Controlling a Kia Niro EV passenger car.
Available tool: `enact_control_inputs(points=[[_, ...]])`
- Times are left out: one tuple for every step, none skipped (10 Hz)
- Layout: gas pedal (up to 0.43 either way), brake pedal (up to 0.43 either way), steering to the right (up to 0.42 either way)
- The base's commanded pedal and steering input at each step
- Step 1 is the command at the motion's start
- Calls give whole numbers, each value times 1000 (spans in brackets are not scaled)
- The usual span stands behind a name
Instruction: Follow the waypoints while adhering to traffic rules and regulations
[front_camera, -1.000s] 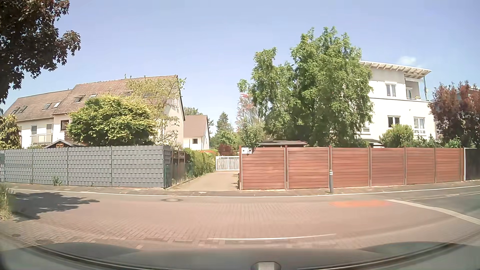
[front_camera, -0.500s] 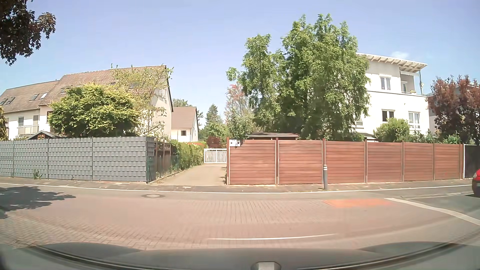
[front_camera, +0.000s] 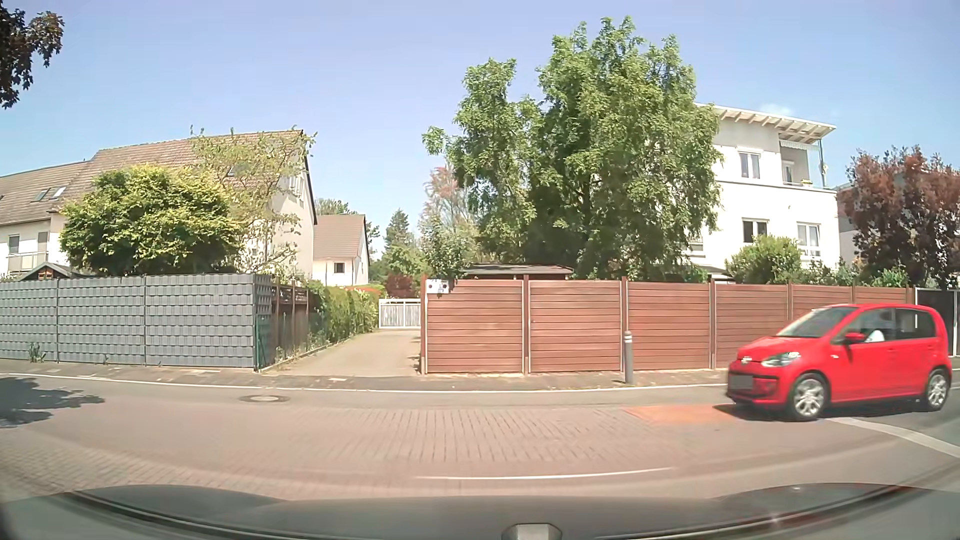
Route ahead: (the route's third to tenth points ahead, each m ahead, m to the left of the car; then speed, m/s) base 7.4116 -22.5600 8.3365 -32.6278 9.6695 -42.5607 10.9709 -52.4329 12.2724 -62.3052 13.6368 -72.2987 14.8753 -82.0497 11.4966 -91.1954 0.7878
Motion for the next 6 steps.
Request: enact_control_inputs(points=[[0, 140, 455], [0, 98, 477], [0, 6, 493], [0, 0, 496], [0, 0, 510], [0, 0, 523]])
